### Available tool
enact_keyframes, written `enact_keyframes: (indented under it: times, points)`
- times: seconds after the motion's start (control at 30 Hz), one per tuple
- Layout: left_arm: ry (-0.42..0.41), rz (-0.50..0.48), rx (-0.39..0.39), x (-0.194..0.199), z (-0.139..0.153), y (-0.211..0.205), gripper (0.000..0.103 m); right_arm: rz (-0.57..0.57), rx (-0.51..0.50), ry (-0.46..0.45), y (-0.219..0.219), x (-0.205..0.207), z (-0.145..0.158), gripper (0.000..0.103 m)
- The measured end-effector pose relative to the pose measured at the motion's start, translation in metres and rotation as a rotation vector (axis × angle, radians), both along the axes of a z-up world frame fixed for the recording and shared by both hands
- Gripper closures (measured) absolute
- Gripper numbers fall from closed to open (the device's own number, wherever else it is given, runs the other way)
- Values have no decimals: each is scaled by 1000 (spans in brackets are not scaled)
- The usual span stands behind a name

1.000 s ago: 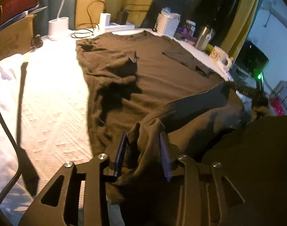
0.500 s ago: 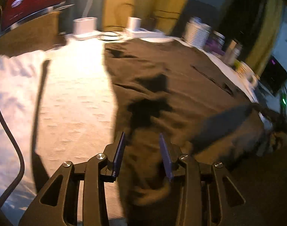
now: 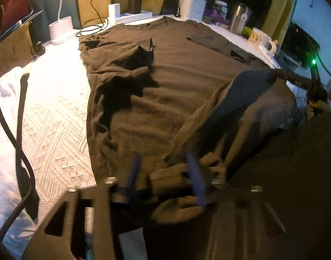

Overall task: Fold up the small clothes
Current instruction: 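Carry the held hem over the shirt body toward the collar with both grippers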

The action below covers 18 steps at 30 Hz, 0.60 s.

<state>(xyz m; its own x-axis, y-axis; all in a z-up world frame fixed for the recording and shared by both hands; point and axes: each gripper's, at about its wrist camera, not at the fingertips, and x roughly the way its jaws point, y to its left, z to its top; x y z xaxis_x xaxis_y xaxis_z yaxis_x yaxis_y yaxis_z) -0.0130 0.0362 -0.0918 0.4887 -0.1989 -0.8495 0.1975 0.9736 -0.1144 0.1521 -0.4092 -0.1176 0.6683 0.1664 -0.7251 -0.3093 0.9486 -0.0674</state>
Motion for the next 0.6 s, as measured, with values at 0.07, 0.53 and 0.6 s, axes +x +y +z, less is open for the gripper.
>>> enact_keyframes:
  times: [0.07, 0.53, 0.6]
  points:
    - [18, -10, 2, 0, -6, -2, 42, -3, 3, 0, -1, 0, 0, 97]
    - [-175, 11, 57, -8, 22, -10, 96, -9, 34, -56, 1, -5, 15, 97]
    - [-215, 36, 73, -7, 32, -5, 96, -4, 37, -77, 3, -5, 23, 97]
